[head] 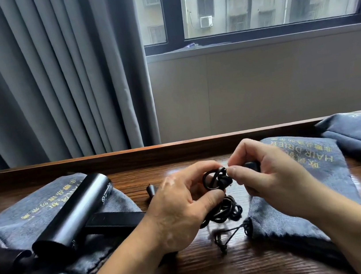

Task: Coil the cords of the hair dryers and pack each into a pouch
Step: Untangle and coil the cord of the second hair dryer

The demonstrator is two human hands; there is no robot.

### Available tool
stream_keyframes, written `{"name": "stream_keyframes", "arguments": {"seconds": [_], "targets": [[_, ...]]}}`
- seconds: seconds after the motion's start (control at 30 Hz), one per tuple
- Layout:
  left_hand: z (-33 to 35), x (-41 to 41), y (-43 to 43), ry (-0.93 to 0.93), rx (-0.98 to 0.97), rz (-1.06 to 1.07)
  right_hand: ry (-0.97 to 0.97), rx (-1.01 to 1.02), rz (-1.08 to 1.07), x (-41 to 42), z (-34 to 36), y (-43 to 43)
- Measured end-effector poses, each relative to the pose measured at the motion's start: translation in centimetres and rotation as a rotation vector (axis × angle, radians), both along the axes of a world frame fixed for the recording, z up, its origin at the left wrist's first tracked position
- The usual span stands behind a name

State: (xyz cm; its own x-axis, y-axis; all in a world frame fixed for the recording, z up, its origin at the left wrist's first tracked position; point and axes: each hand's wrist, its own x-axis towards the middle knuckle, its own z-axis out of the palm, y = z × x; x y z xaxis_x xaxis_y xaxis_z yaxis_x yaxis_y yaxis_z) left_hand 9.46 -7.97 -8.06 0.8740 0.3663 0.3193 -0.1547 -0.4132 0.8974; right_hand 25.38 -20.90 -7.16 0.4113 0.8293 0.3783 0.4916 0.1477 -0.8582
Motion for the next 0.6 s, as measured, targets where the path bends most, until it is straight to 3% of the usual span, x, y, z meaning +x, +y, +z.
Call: {"name": "stream_keyframes", "arguments": {"seconds": [0.2, 0.4, 0.6], "targets": [[0.1, 0.1, 0.3, -0.063, -0.047, 0.089, -0.083, -0.033, -0.072, -0.9, -0.3, 0.5], [-0.3, 0.6, 0.1, -0.106, -0.100, 0.138, 0.316, -0.070, 0.002, -1.5, 0.3, 0.2], [-0.2, 1.0, -0.5, -0.130, -0.164, 0.142, 0.006, -0.085, -0.124, -2.0, 0.3, 0.4]]}}
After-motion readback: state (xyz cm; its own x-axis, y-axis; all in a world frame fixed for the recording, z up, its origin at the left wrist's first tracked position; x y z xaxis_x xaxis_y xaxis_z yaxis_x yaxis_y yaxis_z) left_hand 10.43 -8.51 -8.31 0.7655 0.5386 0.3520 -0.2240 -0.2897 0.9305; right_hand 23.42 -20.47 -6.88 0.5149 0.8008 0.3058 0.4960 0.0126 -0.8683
